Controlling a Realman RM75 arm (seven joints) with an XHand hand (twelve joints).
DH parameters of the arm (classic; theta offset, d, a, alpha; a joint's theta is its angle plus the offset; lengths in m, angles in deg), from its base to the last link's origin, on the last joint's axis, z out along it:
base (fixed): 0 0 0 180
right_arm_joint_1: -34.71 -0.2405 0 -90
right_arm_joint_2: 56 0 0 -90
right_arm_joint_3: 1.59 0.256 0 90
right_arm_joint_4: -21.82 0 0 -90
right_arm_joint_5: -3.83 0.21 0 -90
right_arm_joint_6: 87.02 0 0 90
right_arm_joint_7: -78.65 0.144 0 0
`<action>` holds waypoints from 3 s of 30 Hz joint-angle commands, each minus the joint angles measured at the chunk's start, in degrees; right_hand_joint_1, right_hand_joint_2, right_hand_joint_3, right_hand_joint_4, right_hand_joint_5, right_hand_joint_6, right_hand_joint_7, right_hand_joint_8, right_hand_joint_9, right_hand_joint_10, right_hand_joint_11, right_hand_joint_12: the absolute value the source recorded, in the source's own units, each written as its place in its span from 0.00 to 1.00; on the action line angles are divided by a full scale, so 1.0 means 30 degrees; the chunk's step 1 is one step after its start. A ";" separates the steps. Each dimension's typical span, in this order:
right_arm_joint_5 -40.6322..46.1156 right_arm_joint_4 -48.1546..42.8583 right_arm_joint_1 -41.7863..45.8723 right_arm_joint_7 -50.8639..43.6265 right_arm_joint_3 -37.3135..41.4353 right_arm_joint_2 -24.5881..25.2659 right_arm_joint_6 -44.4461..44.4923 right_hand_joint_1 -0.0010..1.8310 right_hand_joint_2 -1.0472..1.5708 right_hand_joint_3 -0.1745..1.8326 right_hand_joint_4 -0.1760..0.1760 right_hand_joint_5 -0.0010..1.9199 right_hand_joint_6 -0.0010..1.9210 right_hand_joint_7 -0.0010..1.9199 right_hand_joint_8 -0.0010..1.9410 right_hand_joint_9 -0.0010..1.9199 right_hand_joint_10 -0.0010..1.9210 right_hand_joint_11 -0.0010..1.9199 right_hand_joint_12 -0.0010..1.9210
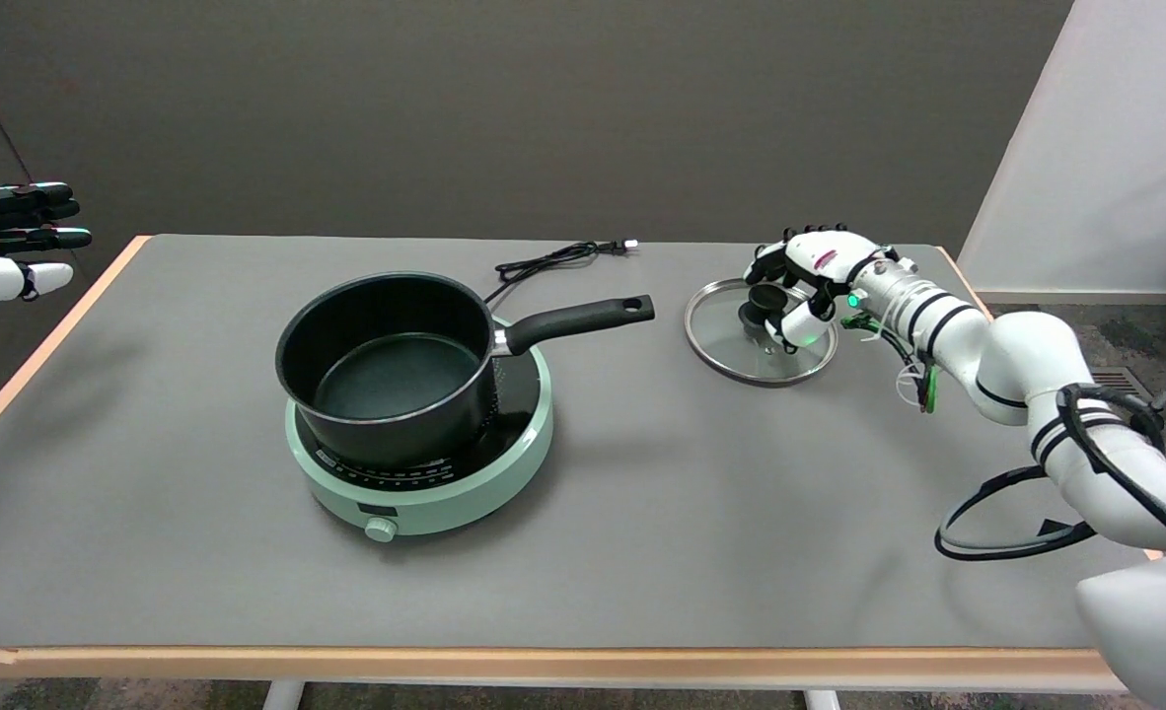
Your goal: Pick up the pot lid.
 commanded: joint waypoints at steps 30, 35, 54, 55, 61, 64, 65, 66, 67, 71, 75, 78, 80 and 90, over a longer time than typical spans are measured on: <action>-0.0139 0.1258 -0.1231 0.0025 -0.1134 0.0039 -0.0558 0.53 0.65 0.55 0.98 0.38 0.33 0.45 0.18 0.40 0.35 0.20 0.45; -0.0173 0.1081 -0.1178 -0.0002 -0.1134 0.0002 -0.0639 0.51 0.65 0.57 1.00 0.38 0.36 0.45 0.20 0.41 0.36 0.21 0.47; -0.0014 0.1027 -0.1045 -0.0108 -0.0974 -0.0015 -0.1045 0.68 0.74 0.49 1.00 0.39 0.50 0.48 0.36 0.43 0.55 0.33 0.93; -0.0014 0.1018 -0.1045 -0.0108 -0.0974 -0.0015 -0.1045 0.69 0.73 0.51 1.00 0.39 0.50 0.47 0.38 0.43 0.56 0.32 0.96; 0.0013 0.0868 -0.0982 -0.0019 -0.0920 -0.0015 -0.1009 0.73 0.80 0.22 1.00 0.39 0.51 0.45 0.64 0.44 0.60 0.30 1.00; 0.0066 0.0867 -0.0965 -0.0002 -0.0920 0.0012 -0.0992 0.73 0.79 0.23 1.00 0.38 0.52 0.45 0.64 0.44 0.64 0.28 1.00; 0.0066 0.0867 -0.0965 -0.0002 -0.0920 0.0012 -0.0992 0.73 0.79 0.23 1.00 0.38 0.52 0.45 0.64 0.44 0.66 0.28 1.00; 0.0066 0.0867 -0.0965 -0.0002 -0.0920 0.0012 -0.0992 0.73 0.80 0.23 1.00 0.37 0.53 0.44 0.65 0.44 0.68 0.28 1.00; 0.0066 0.0867 -0.0956 -0.0002 -0.0920 0.0012 -0.0992 0.73 0.80 0.23 1.00 0.36 0.54 0.44 0.66 0.43 0.71 0.27 1.00; 0.0066 0.0867 -0.0938 -0.0002 -0.0920 0.0039 -0.0886 0.73 0.80 0.25 1.00 0.31 0.63 0.41 0.71 0.40 0.81 0.23 1.00; 0.0066 0.0867 -0.0938 0.0008 -0.0894 0.0039 -0.0885 0.73 0.79 0.30 1.00 0.29 0.69 0.40 0.73 0.40 0.88 0.20 1.00; 0.0066 0.0894 -0.0938 0.0025 -0.0894 0.0039 -0.0931 0.73 0.78 0.32 1.00 0.28 0.70 0.40 0.75 0.40 0.91 0.21 1.00; 0.0066 0.0894 -0.0938 0.0025 -0.0894 0.0039 -0.1018 0.73 0.78 0.33 1.00 0.28 0.70 0.40 0.76 0.40 0.91 0.23 1.00; 0.0066 0.0118 -0.0858 0.0496 -0.0867 0.0039 -0.1267 0.81 0.75 0.39 0.98 0.30 0.68 0.39 0.71 0.39 0.89 0.30 1.00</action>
